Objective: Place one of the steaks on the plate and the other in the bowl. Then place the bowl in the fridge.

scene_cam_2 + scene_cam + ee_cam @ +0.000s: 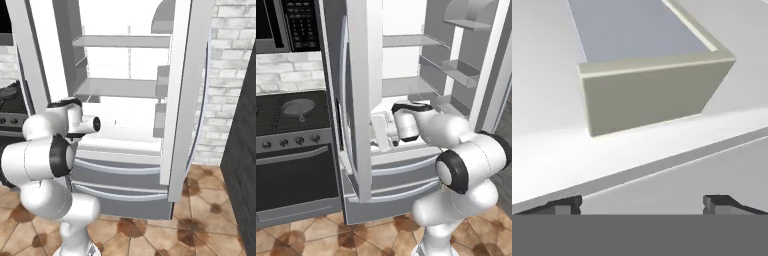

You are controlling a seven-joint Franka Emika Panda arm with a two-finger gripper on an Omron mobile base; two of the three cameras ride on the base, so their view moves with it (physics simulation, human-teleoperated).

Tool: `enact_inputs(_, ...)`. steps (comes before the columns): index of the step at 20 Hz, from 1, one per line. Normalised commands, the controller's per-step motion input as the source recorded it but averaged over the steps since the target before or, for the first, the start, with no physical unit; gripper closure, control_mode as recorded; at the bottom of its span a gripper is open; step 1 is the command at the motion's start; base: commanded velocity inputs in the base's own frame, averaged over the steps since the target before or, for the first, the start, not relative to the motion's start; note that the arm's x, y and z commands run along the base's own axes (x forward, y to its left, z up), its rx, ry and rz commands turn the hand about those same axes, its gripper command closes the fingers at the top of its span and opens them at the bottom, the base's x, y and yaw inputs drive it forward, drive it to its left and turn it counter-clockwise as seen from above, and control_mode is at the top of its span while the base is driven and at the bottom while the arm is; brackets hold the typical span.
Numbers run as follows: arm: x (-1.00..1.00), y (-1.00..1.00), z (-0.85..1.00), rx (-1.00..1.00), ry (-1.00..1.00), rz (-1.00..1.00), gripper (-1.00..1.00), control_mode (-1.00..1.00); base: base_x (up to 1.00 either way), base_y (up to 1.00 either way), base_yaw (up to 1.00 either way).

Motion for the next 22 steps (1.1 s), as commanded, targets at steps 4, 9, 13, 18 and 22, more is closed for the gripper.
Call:
enact_inputs(4,-0.11,1.00,0.16,0.00,-0.01,0.00,-1.00,-1.00,0.00,0.00,0.00)
enact_inputs(9,-0.12,0.74,0.11,0.00,-0.11,0.00,-1.00,-1.00,0.00,0.00,0.00)
enact_inputs(13,0.09,-0.05,0.08,-0.01,-0.02,0.09,-1.00,-1.00,0.00,0.00,0.00)
enact_inputs(18,-0.01,-0.72,0.05,-0.16,0.01,0.10,-1.00,-1.00,0.00,0.00,0.00)
enact_inputs(22,-0.13,-1.00,0.08,-0.26,0.03,0.00,-1.00,-1.00,0.00,0.00,0.00)
